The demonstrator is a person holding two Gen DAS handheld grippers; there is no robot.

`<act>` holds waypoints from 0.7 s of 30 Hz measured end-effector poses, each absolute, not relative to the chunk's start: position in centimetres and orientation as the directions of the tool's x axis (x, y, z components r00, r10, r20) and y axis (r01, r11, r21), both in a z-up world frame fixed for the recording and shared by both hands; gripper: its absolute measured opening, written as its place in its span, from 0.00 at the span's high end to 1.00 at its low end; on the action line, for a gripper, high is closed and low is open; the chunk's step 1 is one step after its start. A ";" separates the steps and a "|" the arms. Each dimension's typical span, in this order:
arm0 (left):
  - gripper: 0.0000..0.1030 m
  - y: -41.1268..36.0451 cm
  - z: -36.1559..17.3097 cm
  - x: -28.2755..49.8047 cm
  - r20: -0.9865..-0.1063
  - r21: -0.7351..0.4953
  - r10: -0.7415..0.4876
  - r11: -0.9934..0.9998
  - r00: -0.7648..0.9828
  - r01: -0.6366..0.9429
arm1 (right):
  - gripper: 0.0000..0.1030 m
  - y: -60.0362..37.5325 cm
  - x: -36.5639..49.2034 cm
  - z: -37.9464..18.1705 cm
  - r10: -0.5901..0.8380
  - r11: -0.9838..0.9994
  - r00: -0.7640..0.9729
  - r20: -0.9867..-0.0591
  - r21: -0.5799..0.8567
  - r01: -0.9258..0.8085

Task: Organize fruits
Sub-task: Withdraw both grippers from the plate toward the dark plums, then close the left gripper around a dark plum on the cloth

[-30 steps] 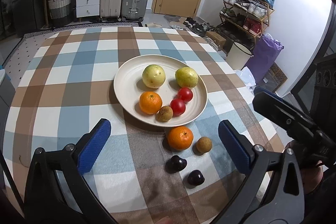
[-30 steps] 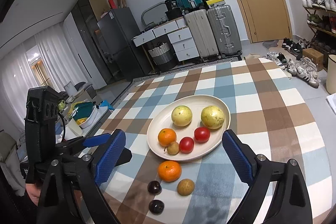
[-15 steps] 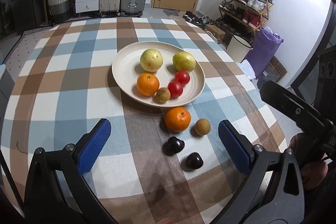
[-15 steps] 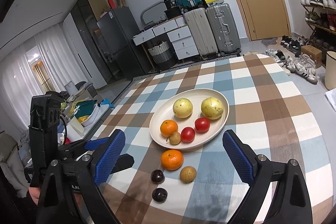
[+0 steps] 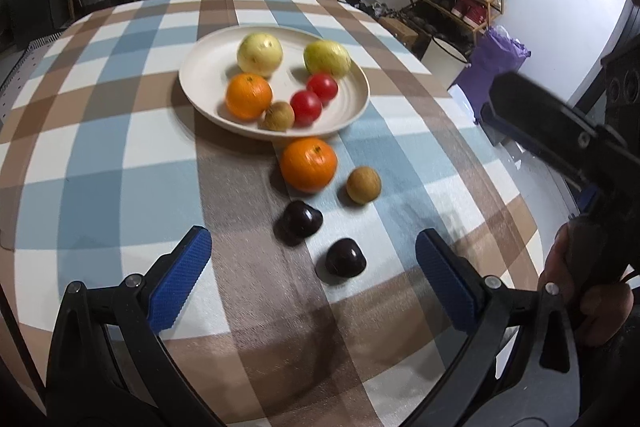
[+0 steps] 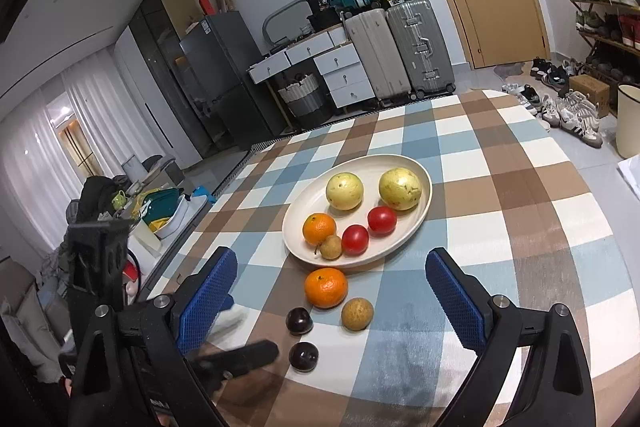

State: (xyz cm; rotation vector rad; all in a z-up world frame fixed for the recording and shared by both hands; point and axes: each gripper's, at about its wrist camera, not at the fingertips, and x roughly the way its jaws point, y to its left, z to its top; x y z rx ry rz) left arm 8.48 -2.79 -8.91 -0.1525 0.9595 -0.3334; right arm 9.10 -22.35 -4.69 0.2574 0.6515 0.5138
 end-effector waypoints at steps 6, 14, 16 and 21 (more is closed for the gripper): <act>0.04 -4.1 -10.3 8.6 -0.805 -0.266 -0.343 0.938 0.483 0.223 | 0.06 -22.4 8.9 -4.8 0.526 0.847 0.679 -0.513 0.385 -0.366; 0.28 -4.9 -11.4 8.8 -0.822 -0.276 -0.356 0.932 0.444 0.236 | 0.06 -23.1 8.9 -5.1 0.521 0.849 0.679 -0.517 0.395 -0.351; 0.41 -4.9 -11.5 8.8 -0.826 -0.281 -0.358 0.931 0.436 0.233 | 0.06 -23.2 8.9 -5.2 0.521 0.849 0.679 -0.517 0.396 -0.350; 0.71 -4.5 -11.9 8.9 -0.821 -0.327 -0.400 0.915 0.407 0.237 | 0.06 -23.4 8.9 -5.3 0.520 0.849 0.681 -0.515 0.396 -0.349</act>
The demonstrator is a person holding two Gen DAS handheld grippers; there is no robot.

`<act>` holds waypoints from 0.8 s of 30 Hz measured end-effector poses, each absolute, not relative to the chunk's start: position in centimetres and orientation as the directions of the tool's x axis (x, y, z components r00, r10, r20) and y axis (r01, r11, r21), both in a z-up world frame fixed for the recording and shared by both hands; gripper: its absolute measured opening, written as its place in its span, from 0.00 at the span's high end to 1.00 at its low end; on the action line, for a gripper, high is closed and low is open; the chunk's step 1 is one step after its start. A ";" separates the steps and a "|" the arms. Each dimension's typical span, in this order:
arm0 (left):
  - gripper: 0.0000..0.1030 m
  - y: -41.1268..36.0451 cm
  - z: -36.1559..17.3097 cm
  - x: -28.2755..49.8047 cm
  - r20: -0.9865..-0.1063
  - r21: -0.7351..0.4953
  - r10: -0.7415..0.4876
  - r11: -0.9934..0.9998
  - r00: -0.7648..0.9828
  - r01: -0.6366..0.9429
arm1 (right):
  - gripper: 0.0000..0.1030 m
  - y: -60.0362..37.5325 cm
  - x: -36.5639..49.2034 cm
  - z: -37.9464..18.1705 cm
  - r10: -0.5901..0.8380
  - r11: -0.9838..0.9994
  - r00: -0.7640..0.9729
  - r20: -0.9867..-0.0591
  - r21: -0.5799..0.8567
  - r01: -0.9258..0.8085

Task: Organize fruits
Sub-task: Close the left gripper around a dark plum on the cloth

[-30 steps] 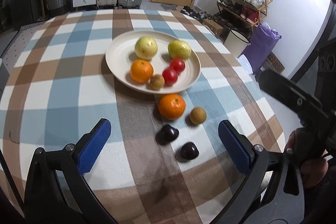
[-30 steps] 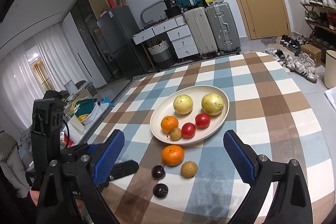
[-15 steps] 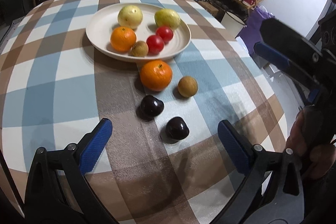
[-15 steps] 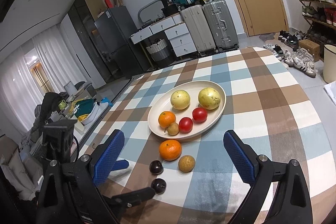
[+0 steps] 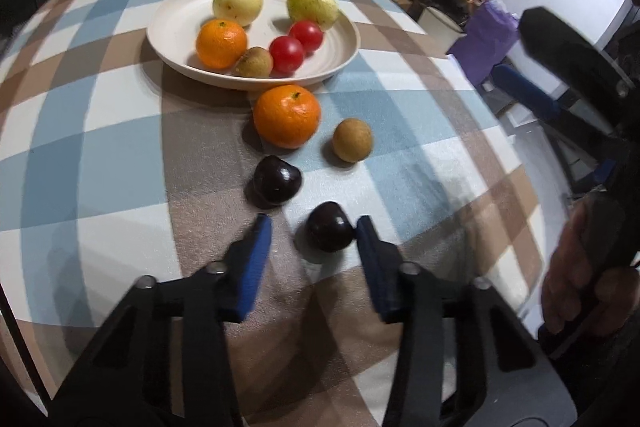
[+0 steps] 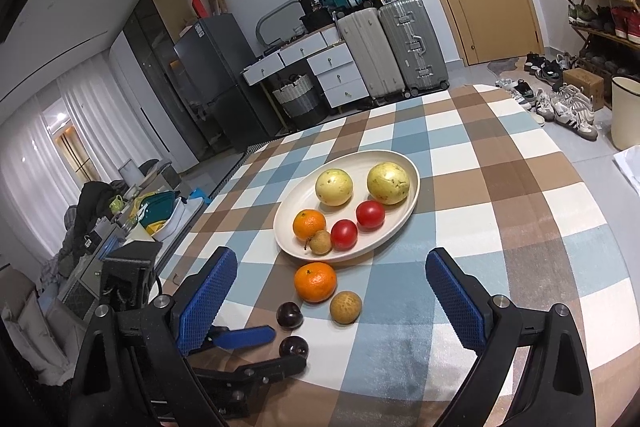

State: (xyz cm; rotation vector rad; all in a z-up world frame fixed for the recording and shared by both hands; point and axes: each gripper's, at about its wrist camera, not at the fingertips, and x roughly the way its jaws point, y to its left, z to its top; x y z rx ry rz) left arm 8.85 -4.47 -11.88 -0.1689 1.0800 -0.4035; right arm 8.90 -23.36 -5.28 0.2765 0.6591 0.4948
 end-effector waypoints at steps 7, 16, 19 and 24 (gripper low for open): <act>0.78 -4.1 -12.1 8.6 -0.800 -0.390 -0.459 0.887 0.387 0.246 | 0.06 -23.5 8.9 -5.4 0.518 0.851 0.680 -0.519 0.397 -0.345; 0.78 -2.3 -11.8 8.0 -0.795 -0.385 -0.444 0.896 0.413 0.221 | 0.06 -23.2 8.5 -6.2 0.517 0.852 0.659 -0.546 0.403 -0.335; 0.78 -1.7 -11.7 7.8 -0.797 -0.371 -0.427 0.904 0.427 0.213 | 0.06 -23.0 8.4 -6.3 0.517 0.853 0.654 -0.552 0.401 -0.335; 0.78 -0.5 -11.3 7.3 -0.785 -0.372 -0.427 0.904 0.449 0.211 | 0.06 -22.1 8.4 -6.7 0.522 0.851 0.638 -0.566 0.395 -0.346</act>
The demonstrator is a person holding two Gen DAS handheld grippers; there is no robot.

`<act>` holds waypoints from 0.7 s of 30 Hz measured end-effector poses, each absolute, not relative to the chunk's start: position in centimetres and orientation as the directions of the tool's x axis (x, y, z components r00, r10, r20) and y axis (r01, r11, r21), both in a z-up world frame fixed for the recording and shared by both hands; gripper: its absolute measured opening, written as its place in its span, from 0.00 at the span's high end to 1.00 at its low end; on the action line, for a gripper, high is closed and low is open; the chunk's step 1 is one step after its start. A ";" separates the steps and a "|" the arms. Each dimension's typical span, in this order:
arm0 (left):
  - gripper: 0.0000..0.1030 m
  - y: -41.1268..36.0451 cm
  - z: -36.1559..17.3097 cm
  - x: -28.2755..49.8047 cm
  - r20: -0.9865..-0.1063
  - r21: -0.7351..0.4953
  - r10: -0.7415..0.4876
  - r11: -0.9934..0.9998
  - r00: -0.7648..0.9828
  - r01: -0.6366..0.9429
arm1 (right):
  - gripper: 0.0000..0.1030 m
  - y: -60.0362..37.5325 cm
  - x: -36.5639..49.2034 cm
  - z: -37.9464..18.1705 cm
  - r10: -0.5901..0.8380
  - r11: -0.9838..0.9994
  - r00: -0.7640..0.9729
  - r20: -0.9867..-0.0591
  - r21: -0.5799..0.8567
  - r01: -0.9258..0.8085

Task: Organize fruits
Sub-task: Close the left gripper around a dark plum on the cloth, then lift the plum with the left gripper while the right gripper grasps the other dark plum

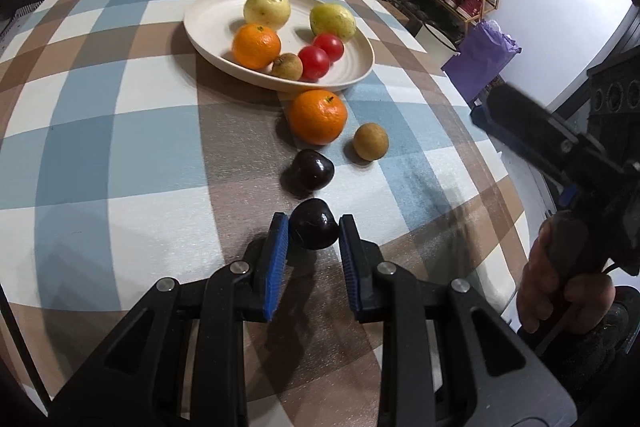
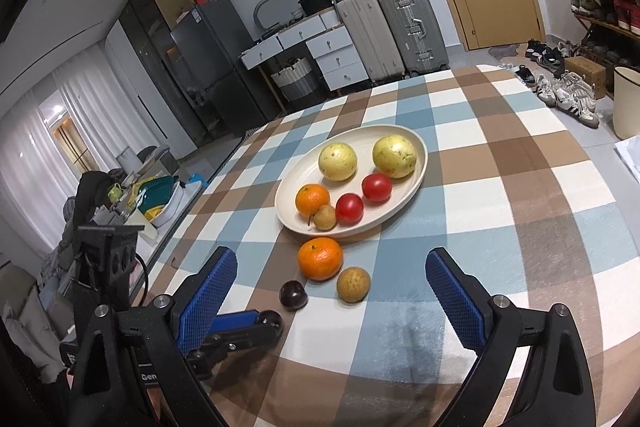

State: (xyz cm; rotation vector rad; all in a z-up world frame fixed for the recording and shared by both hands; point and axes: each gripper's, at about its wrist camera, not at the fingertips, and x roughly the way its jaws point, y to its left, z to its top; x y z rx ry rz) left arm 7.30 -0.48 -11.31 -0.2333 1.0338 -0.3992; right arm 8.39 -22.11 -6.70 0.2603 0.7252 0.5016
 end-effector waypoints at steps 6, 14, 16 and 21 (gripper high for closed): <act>0.78 1.6 -10.2 7.0 -0.757 -0.374 -0.420 0.907 0.501 0.196 | 0.06 -20.8 8.5 -7.7 0.539 0.842 0.596 -0.595 0.399 -0.363; 0.78 4.3 -9.4 6.9 -0.742 -0.381 -0.406 0.910 0.534 0.161 | 0.11 -18.7 8.5 -8.8 0.558 0.829 0.551 -0.620 0.384 -0.406; 0.78 4.8 -9.4 6.9 -0.740 -0.384 -0.405 0.910 0.536 0.158 | 0.13 -18.2 8.6 -9.2 0.558 0.828 0.539 -0.632 0.382 -0.409; 0.78 5.9 -9.6 6.9 -0.739 -0.385 -0.396 0.912 0.545 0.142 | 0.21 -17.1 8.6 -9.7 0.561 0.823 0.514 -0.648 0.369 -0.432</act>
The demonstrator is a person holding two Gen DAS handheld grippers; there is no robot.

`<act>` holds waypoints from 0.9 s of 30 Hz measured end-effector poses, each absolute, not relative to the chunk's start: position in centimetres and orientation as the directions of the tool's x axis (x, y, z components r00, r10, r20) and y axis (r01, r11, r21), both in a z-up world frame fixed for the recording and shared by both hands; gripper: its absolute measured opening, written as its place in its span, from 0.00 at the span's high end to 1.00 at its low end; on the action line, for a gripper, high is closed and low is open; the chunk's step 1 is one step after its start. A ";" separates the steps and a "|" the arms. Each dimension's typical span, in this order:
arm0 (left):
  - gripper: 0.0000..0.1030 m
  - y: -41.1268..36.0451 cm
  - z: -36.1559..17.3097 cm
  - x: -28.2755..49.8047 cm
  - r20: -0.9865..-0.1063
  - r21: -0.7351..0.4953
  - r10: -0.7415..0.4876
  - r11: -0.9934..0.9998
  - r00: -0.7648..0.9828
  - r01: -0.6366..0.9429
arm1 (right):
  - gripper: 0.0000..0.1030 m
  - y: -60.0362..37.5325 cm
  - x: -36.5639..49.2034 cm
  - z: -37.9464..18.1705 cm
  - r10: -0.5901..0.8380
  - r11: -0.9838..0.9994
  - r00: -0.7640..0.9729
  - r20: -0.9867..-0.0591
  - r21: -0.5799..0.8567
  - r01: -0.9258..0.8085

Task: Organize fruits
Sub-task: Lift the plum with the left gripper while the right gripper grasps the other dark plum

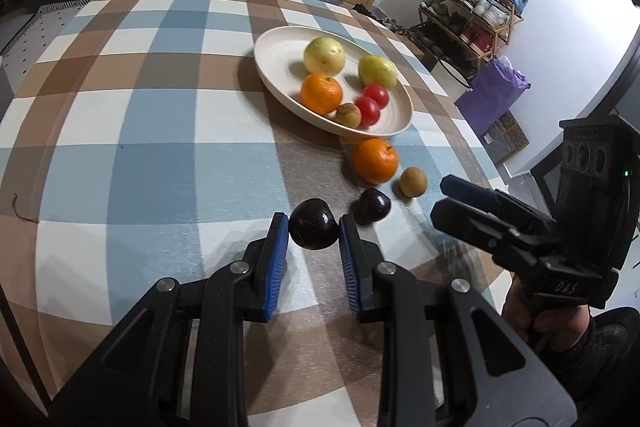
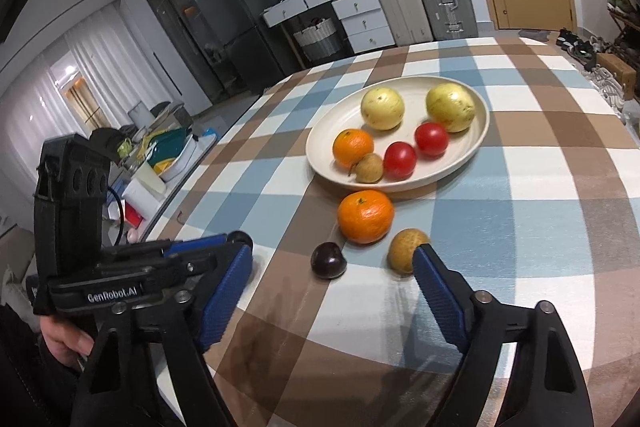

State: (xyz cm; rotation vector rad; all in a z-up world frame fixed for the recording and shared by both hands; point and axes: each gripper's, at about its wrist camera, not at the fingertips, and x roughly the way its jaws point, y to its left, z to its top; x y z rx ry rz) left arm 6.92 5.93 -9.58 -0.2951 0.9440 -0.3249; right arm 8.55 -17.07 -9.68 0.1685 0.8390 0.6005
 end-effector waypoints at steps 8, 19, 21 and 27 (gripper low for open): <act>0.78 7.0 -9.5 6.6 -0.724 -0.399 -0.404 0.906 0.559 0.138 | 0.28 -15.4 8.9 -10.6 0.564 0.814 0.482 -0.670 0.354 -0.461; 0.78 8.4 -9.3 6.2 -0.708 -0.413 -0.407 0.902 0.578 0.129 | 0.46 -13.1 9.4 -11.7 0.490 0.840 0.476 -0.730 0.249 -0.482; 0.78 8.5 -9.3 6.2 -0.704 -0.416 -0.409 0.900 0.580 0.130 | 0.47 -12.7 9.5 -12.0 0.474 0.843 0.471 -0.744 0.229 -0.487; 0.78 8.7 -9.1 6.1 -0.698 -0.416 -0.408 0.900 0.589 0.131 | 0.71 -11.7 9.7 -12.8 0.435 0.848 0.460 -0.774 0.179 -0.500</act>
